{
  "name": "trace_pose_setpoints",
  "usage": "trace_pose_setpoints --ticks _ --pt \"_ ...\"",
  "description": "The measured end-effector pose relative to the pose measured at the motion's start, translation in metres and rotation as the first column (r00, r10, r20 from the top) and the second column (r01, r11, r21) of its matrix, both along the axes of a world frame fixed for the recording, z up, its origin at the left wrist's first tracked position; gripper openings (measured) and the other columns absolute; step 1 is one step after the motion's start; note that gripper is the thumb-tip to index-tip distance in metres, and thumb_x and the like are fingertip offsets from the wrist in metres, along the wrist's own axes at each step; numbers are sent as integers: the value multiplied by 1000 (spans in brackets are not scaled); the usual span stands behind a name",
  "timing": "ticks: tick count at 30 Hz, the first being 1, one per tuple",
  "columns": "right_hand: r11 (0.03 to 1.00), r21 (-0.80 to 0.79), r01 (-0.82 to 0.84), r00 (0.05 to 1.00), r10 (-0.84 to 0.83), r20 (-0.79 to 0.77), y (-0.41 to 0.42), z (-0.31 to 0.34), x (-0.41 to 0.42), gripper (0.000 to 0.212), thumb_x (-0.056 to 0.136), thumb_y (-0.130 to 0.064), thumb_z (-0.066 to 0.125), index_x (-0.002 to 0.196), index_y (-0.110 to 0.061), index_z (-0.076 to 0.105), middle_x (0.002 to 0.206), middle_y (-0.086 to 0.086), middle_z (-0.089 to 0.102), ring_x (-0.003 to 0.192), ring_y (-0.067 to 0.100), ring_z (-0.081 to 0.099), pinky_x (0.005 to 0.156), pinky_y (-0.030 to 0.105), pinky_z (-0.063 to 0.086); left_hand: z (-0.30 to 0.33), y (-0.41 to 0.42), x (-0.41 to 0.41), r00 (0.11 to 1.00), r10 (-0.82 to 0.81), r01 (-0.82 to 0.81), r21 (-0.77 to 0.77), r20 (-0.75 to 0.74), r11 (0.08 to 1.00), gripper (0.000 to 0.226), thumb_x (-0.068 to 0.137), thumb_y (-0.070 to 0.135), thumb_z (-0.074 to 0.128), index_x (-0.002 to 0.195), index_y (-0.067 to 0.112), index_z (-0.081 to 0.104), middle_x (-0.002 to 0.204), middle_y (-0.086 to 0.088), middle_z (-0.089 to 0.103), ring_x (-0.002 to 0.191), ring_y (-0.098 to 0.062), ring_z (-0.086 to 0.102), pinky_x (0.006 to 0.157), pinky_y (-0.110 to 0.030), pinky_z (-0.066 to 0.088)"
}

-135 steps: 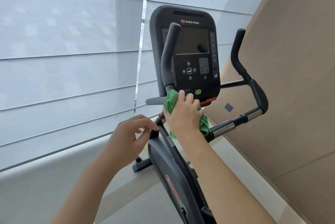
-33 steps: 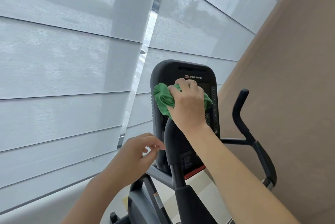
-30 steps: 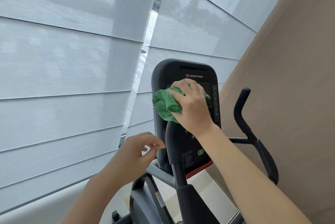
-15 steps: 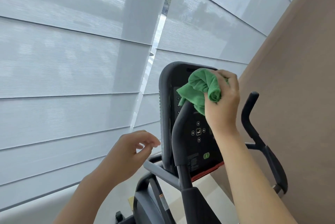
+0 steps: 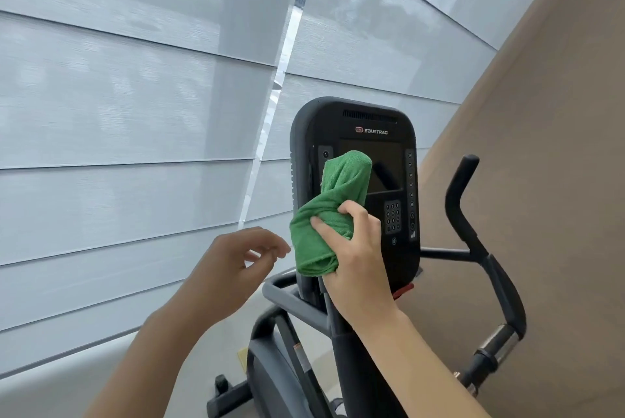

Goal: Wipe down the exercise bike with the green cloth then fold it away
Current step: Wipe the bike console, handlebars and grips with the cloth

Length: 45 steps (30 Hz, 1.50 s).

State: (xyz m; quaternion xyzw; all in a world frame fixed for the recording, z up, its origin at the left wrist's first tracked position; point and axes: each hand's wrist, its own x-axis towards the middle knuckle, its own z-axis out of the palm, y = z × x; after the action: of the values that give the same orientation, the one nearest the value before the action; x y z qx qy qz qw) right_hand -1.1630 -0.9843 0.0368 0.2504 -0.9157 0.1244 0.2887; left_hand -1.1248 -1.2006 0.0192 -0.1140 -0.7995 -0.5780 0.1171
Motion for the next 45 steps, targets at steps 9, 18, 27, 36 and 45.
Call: trace_pose_setpoints --ticks 9,18,27,36,45 --pt "995 -69 -71 994 77 78 21 31 12 47 77 -10 88 122 -21 77 131 3 47 116 26 51 103 41 52 -9 6 8 998 -52 52 15 18 999 39 95 -1 58 91 33 77 95 15 76 98 -11 71 87 -23 55" --pt "991 -98 -89 912 42 -409 9 118 17 50 79 -4 88 127 -8 75 126 26 50 112 42 54 99 47 51 -2 -1 5 1000 -28 27 11 15 1000 38 95 -1 59 90 32 77 95 16 76 96 -9 69 83 -17 53" --pt "995 -100 -9 986 -8 -169 9 92 18 66 69 -3 90 131 -15 72 139 10 44 121 29 50 108 37 48 9 -8 -1 1000 3 -3 -1 -22 1000 37 95 1 59 90 33 77 97 16 76 99 -10 70 92 -32 56" --pt "983 -169 66 998 -65 11 -18 21 -1 78 84 -46 77 153 -19 50 160 14 23 147 28 29 121 27 26 8 3 -15 1000 -8 8 -2 -28 1000 38 94 -2 59 90 31 77 93 14 76 96 -10 70 89 -26 55" --pt "999 -33 -40 982 45 182 11 -7 13 43 89 -25 76 132 -24 70 145 1 41 129 23 42 105 38 51 1 9 -23 1000 -11 11 9 4 1000 36 95 -2 59 89 28 77 91 16 76 96 -9 71 87 -20 54"
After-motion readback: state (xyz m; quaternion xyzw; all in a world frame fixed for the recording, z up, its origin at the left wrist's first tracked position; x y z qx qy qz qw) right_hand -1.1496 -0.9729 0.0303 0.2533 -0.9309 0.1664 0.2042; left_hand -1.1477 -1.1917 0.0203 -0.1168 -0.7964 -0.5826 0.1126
